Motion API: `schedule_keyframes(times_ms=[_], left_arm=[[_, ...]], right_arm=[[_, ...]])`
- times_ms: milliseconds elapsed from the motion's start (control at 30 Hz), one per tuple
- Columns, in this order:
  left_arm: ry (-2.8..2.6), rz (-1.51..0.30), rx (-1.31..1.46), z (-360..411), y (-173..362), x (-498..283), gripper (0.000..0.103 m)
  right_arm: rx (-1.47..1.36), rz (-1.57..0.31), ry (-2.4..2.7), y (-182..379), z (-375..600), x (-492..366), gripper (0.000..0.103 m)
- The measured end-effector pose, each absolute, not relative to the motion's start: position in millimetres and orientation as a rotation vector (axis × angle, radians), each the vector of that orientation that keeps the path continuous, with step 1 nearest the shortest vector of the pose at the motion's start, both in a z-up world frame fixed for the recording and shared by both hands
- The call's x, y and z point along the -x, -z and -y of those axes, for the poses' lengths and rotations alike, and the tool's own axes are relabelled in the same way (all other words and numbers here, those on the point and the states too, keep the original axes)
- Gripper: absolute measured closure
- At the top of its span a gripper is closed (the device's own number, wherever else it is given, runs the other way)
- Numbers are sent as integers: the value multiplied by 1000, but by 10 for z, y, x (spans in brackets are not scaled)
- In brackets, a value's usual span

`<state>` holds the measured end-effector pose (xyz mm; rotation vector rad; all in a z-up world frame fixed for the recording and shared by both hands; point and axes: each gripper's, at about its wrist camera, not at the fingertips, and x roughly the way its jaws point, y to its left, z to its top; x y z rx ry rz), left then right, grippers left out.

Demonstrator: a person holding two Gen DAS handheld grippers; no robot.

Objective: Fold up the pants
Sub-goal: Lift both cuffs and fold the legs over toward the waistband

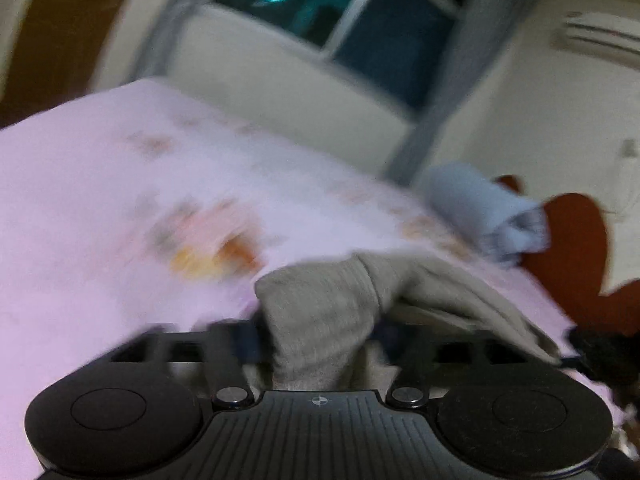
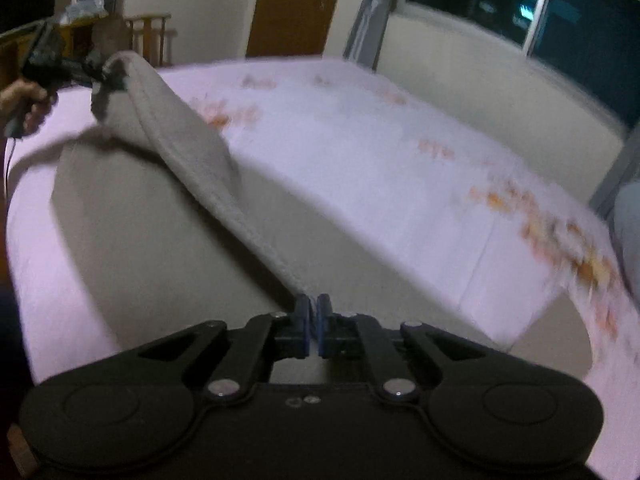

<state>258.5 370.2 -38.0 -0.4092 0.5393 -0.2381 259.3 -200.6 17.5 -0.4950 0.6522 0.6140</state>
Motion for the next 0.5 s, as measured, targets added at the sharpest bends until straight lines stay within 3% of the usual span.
schedule_keyframes(times_ms=[33, 67, 167, 200, 367, 500], left_arm=[[167, -582, 401, -3679, 437, -2472, 3], [114, -596, 407, -3661, 500, -2297, 3], [-18, -627, 422, -3525, 604, -1869, 3], [-61, -625, 447, -3491, 625, -1742, 3], [-165, -554, 639, -3430, 667, -1316, 4], [-93, -513, 773, -3396, 628, -1355, 14]], right_arm=[[483, -664, -586, -85, 2017, -2531, 103], [448, -640, -543, -34, 2064, -2419, 103], [215, -576, -438, -87, 2322, -2188, 86], [139, -575, -409, -104, 2419, -2149, 86], [-112, -617, -363, -84, 2708, -2094, 84], [-220, -648, -361, -22, 2786, -2105, 84]])
